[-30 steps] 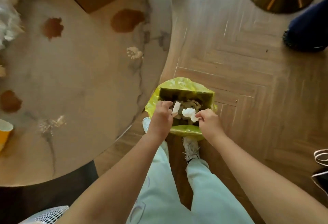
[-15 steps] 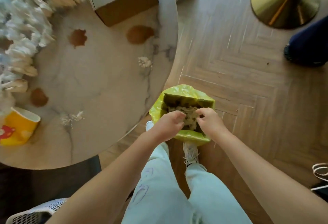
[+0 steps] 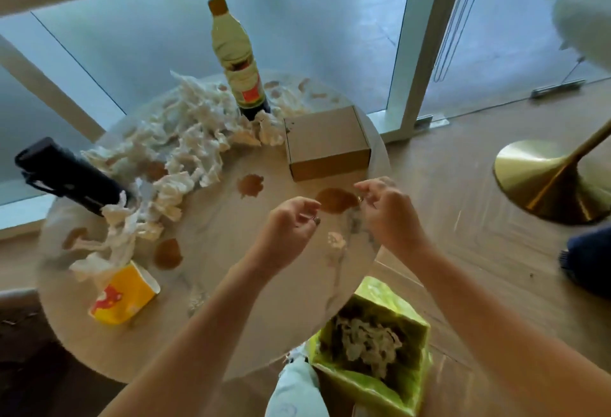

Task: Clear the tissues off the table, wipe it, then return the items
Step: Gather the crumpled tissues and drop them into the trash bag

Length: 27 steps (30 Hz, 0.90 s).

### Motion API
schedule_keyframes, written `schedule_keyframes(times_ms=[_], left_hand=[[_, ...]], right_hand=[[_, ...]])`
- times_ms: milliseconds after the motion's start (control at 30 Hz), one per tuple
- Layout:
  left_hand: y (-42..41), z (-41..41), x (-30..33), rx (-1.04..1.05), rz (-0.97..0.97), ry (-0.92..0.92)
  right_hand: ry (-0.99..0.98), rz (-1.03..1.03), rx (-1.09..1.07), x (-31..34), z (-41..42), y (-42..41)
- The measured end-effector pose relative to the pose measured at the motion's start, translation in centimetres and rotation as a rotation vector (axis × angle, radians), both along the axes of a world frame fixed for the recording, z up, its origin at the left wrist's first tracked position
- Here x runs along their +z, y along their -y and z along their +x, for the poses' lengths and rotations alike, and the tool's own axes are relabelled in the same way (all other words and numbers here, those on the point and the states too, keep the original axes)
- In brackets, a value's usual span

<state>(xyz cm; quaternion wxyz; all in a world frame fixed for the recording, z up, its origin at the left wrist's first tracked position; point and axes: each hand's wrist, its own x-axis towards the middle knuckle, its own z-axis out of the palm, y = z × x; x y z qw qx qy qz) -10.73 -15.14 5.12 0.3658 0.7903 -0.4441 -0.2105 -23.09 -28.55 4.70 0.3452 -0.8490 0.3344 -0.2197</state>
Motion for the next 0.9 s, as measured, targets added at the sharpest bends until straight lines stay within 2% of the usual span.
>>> schedule_keyframes(times_ms=[100,267,467,633,800,900], left_hand=[[2.2,5.7,0.3,0.058,-0.026,0.084],[6.6,14.9,0.4,0.051,0.017,0.197],[13.5,23.5,-0.7,-0.037,0.018,0.379],[20.2,26.8,-1.7,-0.072,0.035,0.403],[22.9,27.7,-4.1,-0.142,0.363,0.423],[22.7,27.7,-4.8,-0.173,0.319,0.402]], right_hand=[[0.041,-0.043,-0.011,1.7,4.7,2.5],[-0.008,-0.096,-0.008,3.2,13.2,7.3],[-0.224,-0.094,0.036,1.9,22.1,11.7],[-0.374,-0.04,0.03,-0.5,26.7,13.3],[-0.496,0.008,0.018,-2.2,28.6,14.4],[-0.502,-0.008,-0.008,-2.8,29.1,14.8]])
